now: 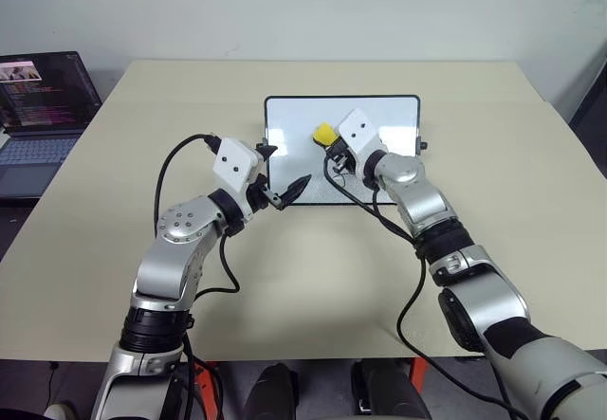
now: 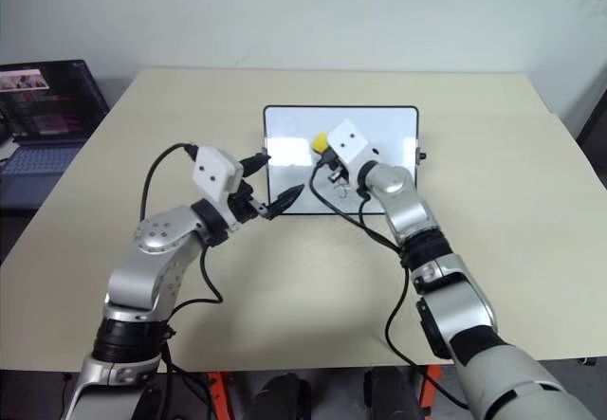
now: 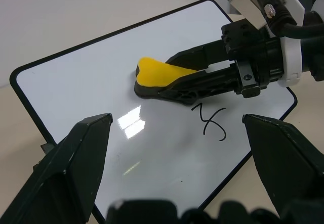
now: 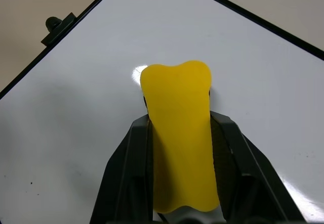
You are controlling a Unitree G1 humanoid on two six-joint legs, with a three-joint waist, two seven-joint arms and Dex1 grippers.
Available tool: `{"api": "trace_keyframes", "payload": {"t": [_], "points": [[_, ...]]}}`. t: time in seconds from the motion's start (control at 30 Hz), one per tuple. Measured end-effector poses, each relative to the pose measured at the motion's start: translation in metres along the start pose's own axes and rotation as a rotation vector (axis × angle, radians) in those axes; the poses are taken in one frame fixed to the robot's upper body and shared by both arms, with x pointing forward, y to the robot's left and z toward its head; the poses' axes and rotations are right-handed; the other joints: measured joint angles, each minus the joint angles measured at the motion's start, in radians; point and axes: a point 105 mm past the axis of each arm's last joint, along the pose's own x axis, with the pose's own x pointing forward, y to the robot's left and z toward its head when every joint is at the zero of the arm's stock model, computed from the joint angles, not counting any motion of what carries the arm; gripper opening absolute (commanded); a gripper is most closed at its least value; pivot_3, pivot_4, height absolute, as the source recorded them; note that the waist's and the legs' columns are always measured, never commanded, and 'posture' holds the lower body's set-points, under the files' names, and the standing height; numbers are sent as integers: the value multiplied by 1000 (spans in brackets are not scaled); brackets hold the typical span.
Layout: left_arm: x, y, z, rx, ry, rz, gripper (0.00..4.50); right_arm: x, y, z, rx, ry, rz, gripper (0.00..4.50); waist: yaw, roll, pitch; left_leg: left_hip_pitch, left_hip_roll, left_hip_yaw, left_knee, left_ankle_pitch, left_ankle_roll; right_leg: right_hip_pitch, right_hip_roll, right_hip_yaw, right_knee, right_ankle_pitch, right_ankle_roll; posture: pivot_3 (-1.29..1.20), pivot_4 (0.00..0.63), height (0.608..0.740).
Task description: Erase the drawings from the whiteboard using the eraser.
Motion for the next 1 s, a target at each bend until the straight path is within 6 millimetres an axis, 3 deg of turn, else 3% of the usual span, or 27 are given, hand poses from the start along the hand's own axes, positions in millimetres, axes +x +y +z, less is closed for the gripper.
{"api": "trace_keyframes", "payload": {"t": [0.47, 0.77, 1.0], "points": [[0, -1, 0, -3, -2, -1, 4500, -8, 20, -2, 46, 37, 39, 1192, 1, 0, 0, -1, 0, 0, 0, 0, 0, -1, 0, 0, -1, 0, 0, 0, 150, 740], [2, -4, 0, -8, -4, -10, 4500, -16, 16, 34, 52, -30, 32, 1192, 2, 0, 0, -2, 0, 0, 0, 0, 0, -1, 0, 0, -1, 0, 0, 0, 150, 740], [3, -5, 0, -11, -5, -14, 4500, -17, -4, 51, 25, -65, -11, 1192, 2, 0, 0, -2, 0, 0, -1, 0, 0, -1, 0, 0, -2, 0, 0, 0, 150, 740]]}}
